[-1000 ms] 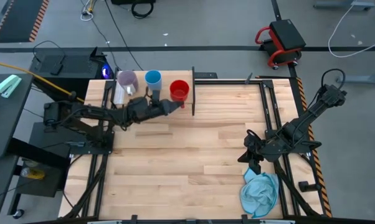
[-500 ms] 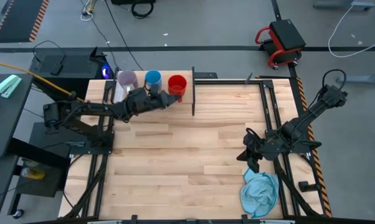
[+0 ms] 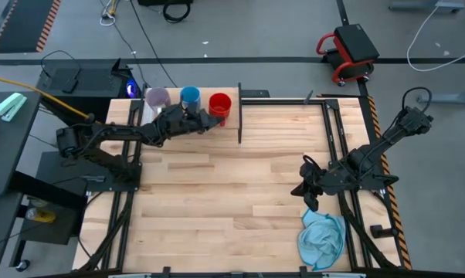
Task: Stack small to large cups/mugs on shelf
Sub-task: Put the red mug on the shelf
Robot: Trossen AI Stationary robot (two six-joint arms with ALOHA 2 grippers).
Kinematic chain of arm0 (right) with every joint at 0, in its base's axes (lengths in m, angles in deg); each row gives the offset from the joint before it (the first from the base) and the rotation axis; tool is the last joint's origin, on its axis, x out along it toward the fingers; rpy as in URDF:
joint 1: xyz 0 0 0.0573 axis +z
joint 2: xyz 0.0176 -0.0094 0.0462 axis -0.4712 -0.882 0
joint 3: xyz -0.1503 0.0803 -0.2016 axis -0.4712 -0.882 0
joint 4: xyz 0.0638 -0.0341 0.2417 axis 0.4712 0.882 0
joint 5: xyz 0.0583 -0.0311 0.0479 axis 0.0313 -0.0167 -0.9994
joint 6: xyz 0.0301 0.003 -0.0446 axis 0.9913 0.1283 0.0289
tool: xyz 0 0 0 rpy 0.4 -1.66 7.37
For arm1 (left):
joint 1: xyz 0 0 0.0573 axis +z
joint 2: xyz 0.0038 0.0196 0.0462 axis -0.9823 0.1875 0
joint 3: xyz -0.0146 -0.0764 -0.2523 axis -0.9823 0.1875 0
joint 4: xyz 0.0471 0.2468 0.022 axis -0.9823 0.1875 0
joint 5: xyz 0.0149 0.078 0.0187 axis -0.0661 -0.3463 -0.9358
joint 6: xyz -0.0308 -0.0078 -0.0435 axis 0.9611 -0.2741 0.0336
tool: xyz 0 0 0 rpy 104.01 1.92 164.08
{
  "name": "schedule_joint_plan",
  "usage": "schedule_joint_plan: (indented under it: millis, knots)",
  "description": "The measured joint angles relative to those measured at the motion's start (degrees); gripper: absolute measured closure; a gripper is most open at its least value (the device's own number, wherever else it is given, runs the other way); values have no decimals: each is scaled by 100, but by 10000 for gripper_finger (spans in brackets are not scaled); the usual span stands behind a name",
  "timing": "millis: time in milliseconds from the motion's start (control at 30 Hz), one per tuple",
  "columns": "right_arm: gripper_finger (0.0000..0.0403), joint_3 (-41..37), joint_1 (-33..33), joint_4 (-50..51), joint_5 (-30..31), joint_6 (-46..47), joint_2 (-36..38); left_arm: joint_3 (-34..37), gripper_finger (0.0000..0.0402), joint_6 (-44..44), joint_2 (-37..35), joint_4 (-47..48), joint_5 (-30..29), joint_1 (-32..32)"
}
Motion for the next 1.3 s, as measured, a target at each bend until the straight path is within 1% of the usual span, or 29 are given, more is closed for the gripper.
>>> schedule_joint_plan:
  millis: [367, 667, 733, 867, 967, 1067, 1300]
  knots:
    - [396, 0, -12, -39, 0, -17, 0, -2, 385, -2, -4, 77, 700, 284]
    - [396, 0, -12, -83, 2, -5, 0, -2, 384, -4, -4, 95, 985, 404]
    - [396, 0, -12, -81, 0, 2, 0, -2, 370, -4, -4, 99, 985, 404]
    - [396, 0, -12, -83, 0, 2, 0, -13, 328, -10, -11, 197, 983, 404]
    - [396, 0, -12, -81, 0, 2, 0, -13, 309, -13, -13, 202, 981, 404]
    - [396, 0, -12, -83, 2, 4, 0, -11, 301, -11, -11, 189, 979, 404]
    - [396, -1, -12, -81, 0, 2, 0, 11, 298, 0, 7, -45, 953, 374]
